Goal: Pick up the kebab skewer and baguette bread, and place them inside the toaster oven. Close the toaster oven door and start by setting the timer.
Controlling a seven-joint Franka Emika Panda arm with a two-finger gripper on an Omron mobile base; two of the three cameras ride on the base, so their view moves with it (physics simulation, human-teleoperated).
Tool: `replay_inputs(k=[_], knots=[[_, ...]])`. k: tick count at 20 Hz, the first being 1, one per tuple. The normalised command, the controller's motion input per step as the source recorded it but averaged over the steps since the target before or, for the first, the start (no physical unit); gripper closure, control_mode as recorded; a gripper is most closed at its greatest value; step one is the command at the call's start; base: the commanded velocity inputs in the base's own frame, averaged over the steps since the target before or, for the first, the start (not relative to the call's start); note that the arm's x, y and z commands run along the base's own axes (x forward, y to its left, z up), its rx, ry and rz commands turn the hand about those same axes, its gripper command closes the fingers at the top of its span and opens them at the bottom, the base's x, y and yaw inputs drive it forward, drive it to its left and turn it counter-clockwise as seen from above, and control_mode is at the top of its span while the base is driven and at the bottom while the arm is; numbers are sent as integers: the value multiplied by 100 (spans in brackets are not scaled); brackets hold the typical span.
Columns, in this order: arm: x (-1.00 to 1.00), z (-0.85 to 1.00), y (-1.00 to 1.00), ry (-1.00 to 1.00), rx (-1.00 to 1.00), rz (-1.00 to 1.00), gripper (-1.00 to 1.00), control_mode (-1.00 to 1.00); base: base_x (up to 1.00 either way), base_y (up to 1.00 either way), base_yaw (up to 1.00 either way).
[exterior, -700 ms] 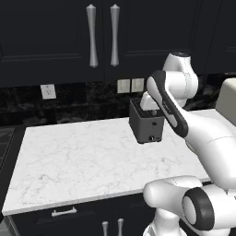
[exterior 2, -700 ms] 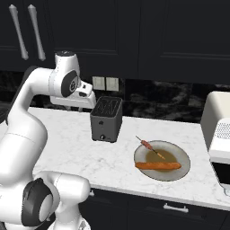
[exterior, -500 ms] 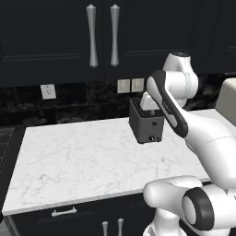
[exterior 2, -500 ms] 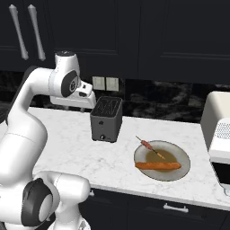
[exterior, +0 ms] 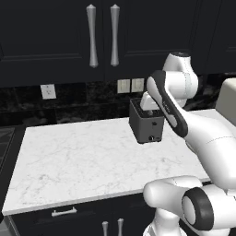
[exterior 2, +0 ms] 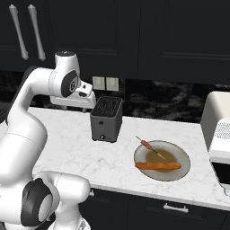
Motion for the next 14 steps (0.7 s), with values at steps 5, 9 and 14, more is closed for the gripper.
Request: replay_inputs(k=[5, 9, 14], knots=[[0, 0, 0, 0, 0, 0, -100, 100, 0, -2, 0], [0, 0, 0, 0, 0, 0, -100, 100, 0, -73, 0], [0, 0, 0, 0, 0, 0, -100, 100, 0, -84, 0]])
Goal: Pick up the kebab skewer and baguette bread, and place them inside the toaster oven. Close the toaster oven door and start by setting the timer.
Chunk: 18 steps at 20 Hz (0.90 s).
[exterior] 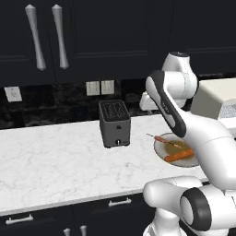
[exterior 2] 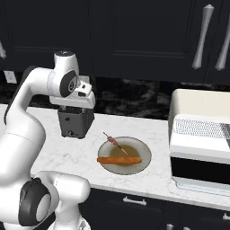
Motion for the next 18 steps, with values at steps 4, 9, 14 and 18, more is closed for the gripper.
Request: replay_inputs(k=[4, 9, 14, 18], knots=[[0, 0, 0, 0, 0, 0, -100, 100, 0, -79, 0], [0, 0, 0, 0, 0, 0, -100, 100, 0, -67, 0], [0, 0, 0, 0, 0, 0, -100, 100, 0, -13, 0], [0, 0, 0, 0, 0, 0, -100, 100, 0, 0, 0]])
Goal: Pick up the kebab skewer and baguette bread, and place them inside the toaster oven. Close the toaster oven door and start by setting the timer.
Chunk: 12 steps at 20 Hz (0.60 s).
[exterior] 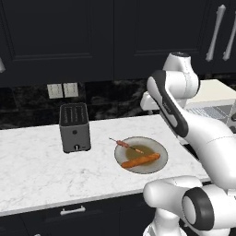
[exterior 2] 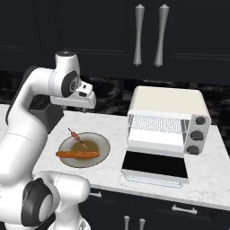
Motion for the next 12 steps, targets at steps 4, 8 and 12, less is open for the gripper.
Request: replay_inputs(k=[4, 8, 12], knots=[[0, 0, 0, 0, 0, 0, -100, 100, 0, 0, 0], [0, 0, 0, 0, 0, 0, -100, 100, 0, 0, 0], [0, 0, 0, 0, 0, 0, -100, -100, 0, 0, 0]])
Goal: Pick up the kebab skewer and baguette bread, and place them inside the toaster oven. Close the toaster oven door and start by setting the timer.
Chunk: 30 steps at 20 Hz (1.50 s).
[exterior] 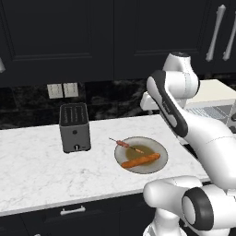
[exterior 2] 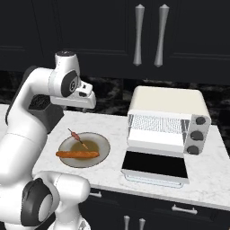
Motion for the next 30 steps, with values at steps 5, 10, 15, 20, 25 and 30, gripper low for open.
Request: replay_inputs(k=[5, 10, 15, 20, 25, 30], knots=[[0, 0, 0, 0, 0, 0, -100, -100, 0, 0, 0], [0, 0, 0, 0, 0, 0, -100, -100, 0, 0, 0], [-4, 0, -5, 0, 1, 0, -100, -100, 0, 0, 0], [-40, -15, -60, -25, 14, 4, -100, -100, 0, 0, 0], [-8, -3, -76, -41, 6, 4, -100, -100, 0, 0, 0], [-3, -5, -67, -46, 0, 1, -100, -100, 0, 0, 0]])
